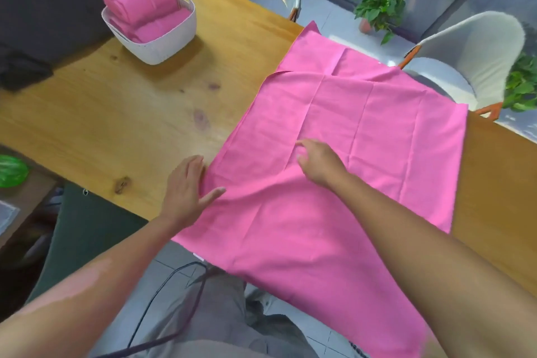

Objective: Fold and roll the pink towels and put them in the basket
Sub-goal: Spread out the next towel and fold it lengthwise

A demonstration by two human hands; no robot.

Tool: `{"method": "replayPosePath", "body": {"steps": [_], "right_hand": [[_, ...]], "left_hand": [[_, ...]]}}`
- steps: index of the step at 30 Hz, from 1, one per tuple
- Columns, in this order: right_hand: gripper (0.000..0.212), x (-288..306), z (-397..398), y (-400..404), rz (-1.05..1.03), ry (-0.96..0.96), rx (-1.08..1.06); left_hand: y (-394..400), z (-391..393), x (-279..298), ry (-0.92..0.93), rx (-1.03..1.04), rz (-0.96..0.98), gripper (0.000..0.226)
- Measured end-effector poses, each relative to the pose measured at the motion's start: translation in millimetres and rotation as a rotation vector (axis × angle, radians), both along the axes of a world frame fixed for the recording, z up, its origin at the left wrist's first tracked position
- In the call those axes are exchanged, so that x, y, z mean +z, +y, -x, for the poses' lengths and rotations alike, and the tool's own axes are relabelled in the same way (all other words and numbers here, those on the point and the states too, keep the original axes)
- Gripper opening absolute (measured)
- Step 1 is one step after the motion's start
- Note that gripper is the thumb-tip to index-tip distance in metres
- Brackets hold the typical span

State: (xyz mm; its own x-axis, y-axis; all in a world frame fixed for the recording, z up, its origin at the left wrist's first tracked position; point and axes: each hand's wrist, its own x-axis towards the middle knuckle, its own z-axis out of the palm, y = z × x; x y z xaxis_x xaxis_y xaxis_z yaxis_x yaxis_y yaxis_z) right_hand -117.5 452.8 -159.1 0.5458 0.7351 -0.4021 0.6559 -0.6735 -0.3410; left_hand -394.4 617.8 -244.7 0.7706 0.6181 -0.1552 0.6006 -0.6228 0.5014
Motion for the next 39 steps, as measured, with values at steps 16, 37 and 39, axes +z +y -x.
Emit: {"method": "replayPosePath", "body": {"steps": [16,37,39], "right_hand": [[0.017,-50.2,-11.2,187.1,0.018,-0.048,0.784],[0.009,-65.0,-20.5,201.7,-0.004,-0.149,1.026],[0.011,-65.0,-24.4,204.7,-0.022,-0.167,1.014]], "left_hand": [[-6.0,23.5,-40.0,0.044,0.110,-0.085,0.126],[-21.9,43.9,-45.1,0.209,0.341,-0.154,0.132],[-21.8,44.7,-45.7,0.204,0.347,-0.150,0.129]]}}
